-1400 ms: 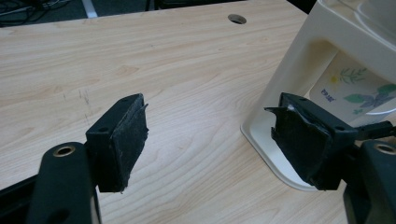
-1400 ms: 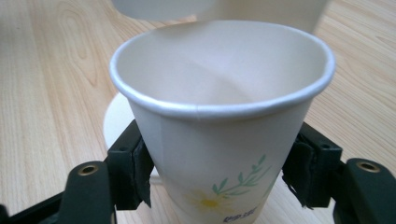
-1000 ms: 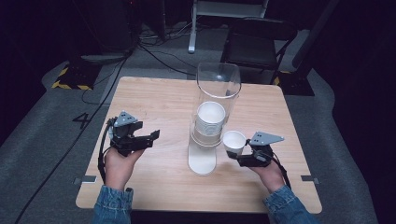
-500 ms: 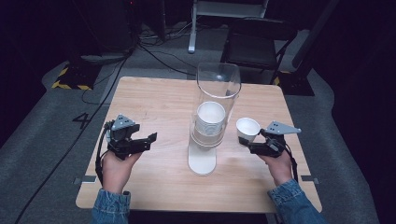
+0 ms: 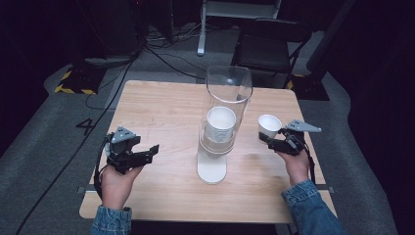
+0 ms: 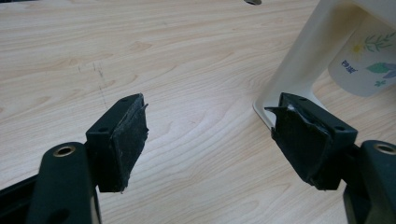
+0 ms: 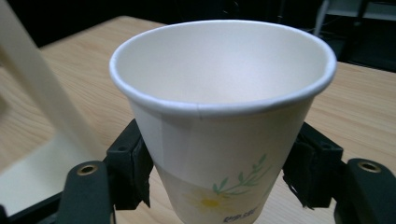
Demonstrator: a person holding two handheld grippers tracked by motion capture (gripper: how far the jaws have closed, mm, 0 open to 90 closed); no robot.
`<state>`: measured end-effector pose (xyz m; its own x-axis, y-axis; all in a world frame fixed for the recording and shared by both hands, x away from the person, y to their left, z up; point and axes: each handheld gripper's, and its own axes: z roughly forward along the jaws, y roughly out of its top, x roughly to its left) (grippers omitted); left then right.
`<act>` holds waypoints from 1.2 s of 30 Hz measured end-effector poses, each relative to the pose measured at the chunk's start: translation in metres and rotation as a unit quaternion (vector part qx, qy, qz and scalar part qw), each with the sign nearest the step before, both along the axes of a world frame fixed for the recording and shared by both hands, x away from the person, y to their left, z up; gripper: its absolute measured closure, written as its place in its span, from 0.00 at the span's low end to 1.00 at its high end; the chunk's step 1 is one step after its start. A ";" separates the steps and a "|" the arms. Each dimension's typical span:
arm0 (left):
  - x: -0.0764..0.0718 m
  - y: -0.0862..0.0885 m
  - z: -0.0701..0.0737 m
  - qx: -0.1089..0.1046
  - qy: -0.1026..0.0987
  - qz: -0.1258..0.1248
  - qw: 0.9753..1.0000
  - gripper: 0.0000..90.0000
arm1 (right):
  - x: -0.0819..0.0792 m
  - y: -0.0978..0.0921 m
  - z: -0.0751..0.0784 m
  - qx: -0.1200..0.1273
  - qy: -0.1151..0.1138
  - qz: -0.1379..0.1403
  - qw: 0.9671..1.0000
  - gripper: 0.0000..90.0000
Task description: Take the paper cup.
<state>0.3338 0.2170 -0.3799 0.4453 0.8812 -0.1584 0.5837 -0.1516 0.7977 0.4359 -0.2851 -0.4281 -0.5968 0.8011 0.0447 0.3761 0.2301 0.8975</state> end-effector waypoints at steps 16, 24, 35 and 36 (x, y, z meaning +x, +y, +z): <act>-0.002 0.001 -0.003 0.001 0.005 0.003 1.000 0.29 | 0.030 0.010 -0.043 -0.043 0.032 -0.018 0.998 0.36; -0.002 0.001 -0.003 0.002 0.004 0.003 1.000 0.29 | 0.032 0.016 -0.052 -0.042 0.052 0.012 0.998 0.36; -0.002 0.002 -0.003 0.001 0.004 0.002 1.000 0.29 | 0.032 0.023 -0.058 -0.053 0.068 0.031 0.996 0.33; -0.002 0.001 -0.003 0.001 0.005 0.001 1.000 0.29 | 0.033 0.022 -0.058 -0.052 0.075 0.028 0.995 0.28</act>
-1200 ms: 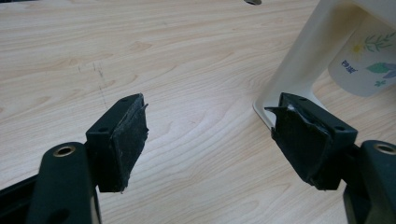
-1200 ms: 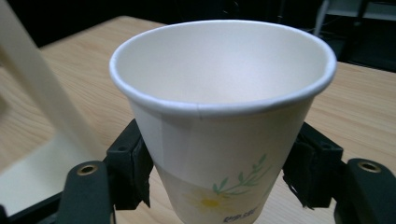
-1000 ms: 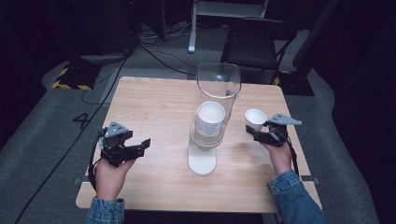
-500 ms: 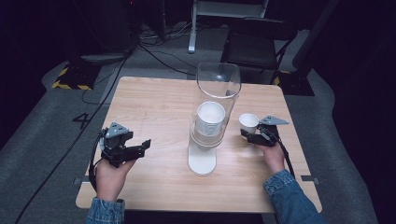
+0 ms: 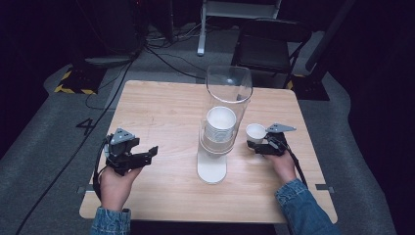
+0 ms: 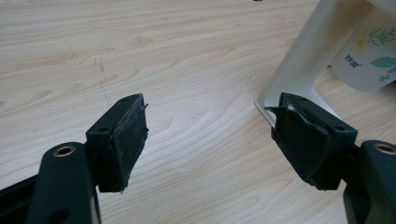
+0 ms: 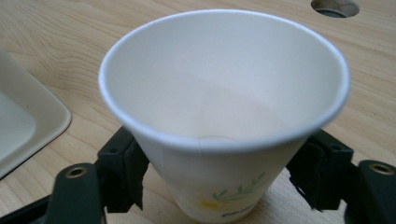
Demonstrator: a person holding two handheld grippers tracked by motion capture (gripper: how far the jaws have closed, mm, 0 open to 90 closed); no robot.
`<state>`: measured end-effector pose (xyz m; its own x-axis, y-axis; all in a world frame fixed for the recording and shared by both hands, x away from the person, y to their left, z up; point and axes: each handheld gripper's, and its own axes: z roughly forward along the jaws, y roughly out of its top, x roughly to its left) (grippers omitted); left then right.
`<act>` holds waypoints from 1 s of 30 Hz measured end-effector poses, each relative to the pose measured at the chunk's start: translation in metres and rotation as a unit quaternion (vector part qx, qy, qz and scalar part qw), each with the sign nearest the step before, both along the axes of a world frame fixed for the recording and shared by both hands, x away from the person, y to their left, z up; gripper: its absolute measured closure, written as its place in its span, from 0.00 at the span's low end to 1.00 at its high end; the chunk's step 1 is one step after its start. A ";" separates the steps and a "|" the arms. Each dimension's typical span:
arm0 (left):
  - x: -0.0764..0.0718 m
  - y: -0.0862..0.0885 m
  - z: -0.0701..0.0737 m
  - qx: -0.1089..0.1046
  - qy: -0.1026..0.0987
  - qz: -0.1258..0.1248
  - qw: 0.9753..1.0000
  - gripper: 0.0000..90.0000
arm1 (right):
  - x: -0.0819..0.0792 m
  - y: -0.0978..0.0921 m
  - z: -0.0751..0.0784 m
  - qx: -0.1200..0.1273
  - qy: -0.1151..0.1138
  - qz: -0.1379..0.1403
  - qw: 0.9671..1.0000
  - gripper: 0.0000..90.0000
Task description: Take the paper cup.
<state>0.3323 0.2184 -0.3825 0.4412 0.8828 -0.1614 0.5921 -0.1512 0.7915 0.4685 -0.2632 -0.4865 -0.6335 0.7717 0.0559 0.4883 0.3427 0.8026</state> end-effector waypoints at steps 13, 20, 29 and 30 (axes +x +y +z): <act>0.003 -0.001 0.001 0.000 0.000 -0.006 1.000 0.29 | -0.007 -0.007 0.015 0.015 -0.001 0.002 1.000 0.10; 0.002 0.000 0.001 -0.002 0.000 -0.004 1.000 0.29 | -0.017 -0.026 0.045 0.053 -0.024 -0.016 0.998 0.04; 0.001 0.003 0.002 -0.003 0.003 -0.007 1.000 0.28 | -0.047 -0.041 0.098 0.075 -0.075 -0.011 0.994 0.04; 0.001 0.004 0.003 -0.003 0.002 -0.007 1.000 0.28 | -0.049 -0.042 0.101 0.078 -0.079 -0.010 0.994 0.04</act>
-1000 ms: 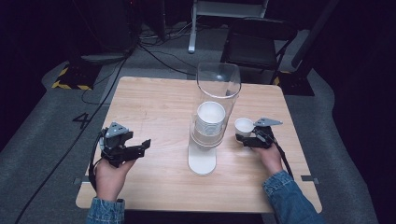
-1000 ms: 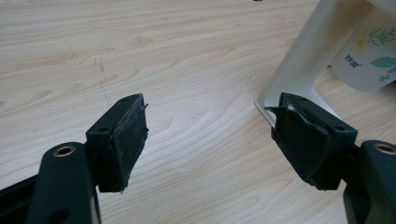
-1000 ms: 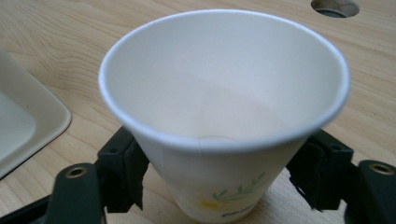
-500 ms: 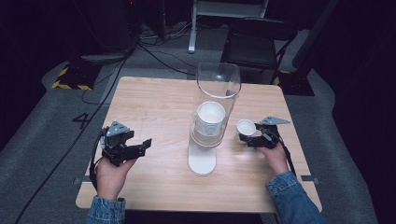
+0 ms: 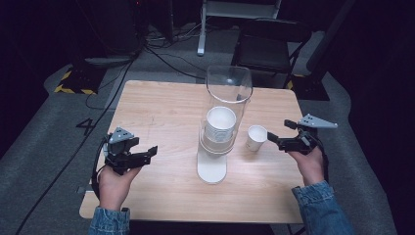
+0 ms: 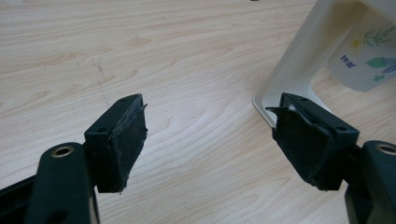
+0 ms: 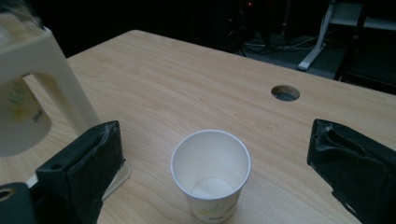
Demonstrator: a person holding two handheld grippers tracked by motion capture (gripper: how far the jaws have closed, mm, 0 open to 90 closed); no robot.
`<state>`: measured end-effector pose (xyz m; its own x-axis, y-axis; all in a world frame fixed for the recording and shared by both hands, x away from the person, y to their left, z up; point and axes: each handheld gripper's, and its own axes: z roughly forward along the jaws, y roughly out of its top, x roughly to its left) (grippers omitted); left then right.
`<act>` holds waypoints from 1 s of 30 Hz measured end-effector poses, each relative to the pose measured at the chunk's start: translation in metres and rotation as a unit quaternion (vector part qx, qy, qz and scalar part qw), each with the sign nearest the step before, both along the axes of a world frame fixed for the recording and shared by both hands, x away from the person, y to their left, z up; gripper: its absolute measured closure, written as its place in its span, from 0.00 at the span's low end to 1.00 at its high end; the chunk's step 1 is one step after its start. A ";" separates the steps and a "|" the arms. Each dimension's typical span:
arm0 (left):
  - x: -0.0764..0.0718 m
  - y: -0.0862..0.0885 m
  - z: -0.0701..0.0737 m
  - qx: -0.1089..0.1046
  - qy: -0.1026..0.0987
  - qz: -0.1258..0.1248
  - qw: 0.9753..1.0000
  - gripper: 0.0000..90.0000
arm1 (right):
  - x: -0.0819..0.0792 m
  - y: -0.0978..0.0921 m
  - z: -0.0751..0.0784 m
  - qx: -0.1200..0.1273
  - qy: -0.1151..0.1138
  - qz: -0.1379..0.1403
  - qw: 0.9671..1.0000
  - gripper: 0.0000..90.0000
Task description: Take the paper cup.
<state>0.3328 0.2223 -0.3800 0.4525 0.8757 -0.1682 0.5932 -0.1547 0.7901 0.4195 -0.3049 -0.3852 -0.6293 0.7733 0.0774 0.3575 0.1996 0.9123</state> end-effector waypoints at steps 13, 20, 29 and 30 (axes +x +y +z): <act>-0.003 0.011 0.009 0.002 0.002 -0.037 0.999 0.24 | -0.040 0.002 0.035 0.004 -0.007 0.054 0.999 0.05; -0.003 0.008 0.007 0.002 -0.008 -0.062 0.998 0.21 | -0.058 0.010 0.036 0.021 0.003 0.103 0.995 0.06; -0.002 -0.002 0.005 0.003 -0.007 -0.076 0.997 0.18 | -0.072 0.019 0.032 0.006 0.002 0.112 0.994 0.10; -0.001 -0.002 0.004 0.002 -0.005 -0.078 0.997 0.18 | -0.071 0.019 0.031 0.004 0.005 0.111 0.994 0.10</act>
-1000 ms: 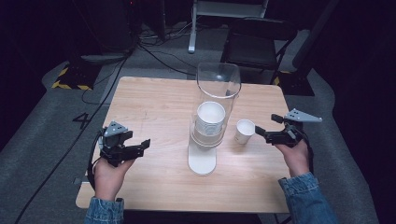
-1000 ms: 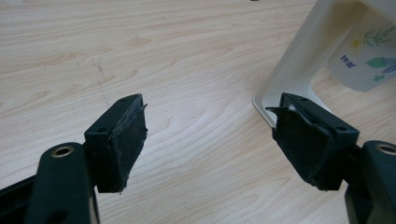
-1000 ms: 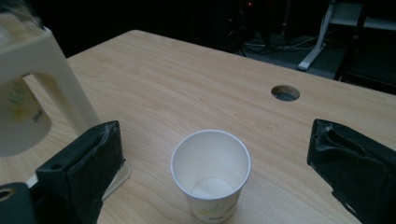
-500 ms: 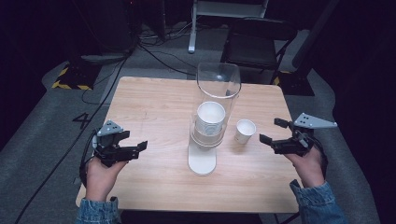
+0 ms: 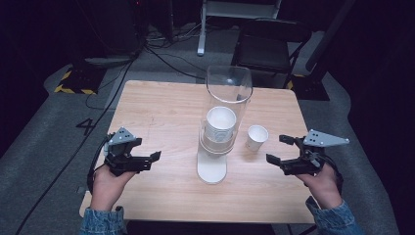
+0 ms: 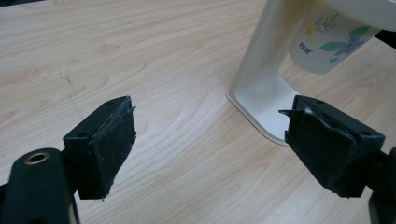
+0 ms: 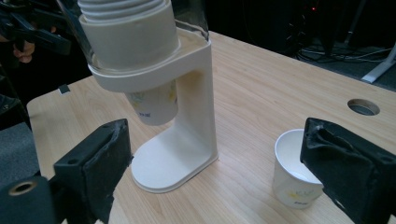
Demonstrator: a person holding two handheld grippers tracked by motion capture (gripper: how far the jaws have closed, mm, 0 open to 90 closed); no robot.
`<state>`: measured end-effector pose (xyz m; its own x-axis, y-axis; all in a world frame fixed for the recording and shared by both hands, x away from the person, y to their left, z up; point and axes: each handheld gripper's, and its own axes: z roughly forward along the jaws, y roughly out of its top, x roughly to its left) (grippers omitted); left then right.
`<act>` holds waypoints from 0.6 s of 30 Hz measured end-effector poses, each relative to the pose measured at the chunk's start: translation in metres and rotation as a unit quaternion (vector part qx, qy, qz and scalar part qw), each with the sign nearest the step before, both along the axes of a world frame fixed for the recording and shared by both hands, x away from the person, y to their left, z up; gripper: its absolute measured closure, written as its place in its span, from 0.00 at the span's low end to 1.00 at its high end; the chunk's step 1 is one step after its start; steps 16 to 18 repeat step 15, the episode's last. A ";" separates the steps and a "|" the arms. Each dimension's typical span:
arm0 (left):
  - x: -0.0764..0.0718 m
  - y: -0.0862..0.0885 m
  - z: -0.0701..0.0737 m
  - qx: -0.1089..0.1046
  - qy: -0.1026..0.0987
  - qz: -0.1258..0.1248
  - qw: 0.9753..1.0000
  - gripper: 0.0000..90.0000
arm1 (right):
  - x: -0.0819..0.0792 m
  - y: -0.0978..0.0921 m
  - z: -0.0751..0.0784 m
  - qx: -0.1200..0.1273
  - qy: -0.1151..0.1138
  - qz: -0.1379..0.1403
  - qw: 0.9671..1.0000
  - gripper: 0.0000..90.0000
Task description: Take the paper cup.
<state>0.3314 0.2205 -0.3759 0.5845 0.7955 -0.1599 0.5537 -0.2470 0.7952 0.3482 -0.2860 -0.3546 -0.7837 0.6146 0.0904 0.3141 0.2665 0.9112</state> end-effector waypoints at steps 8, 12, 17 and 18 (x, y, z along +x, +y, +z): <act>0.000 -0.001 -0.001 0.006 0.001 0.000 1.000 0.17 | 0.005 0.002 -0.008 -0.022 0.003 -0.006 1.000 0.16; 0.000 -0.002 -0.001 0.012 -0.001 -0.002 1.000 0.18 | 0.006 0.001 -0.009 -0.020 0.002 -0.012 1.000 0.16; 0.001 -0.001 -0.001 0.015 -0.001 -0.002 1.000 0.18 | 0.007 -0.001 -0.009 -0.017 0.000 -0.016 1.000 0.16; 0.001 -0.001 -0.001 0.015 -0.001 -0.002 1.000 0.18 | 0.007 -0.001 -0.009 -0.017 0.000 -0.016 1.000 0.16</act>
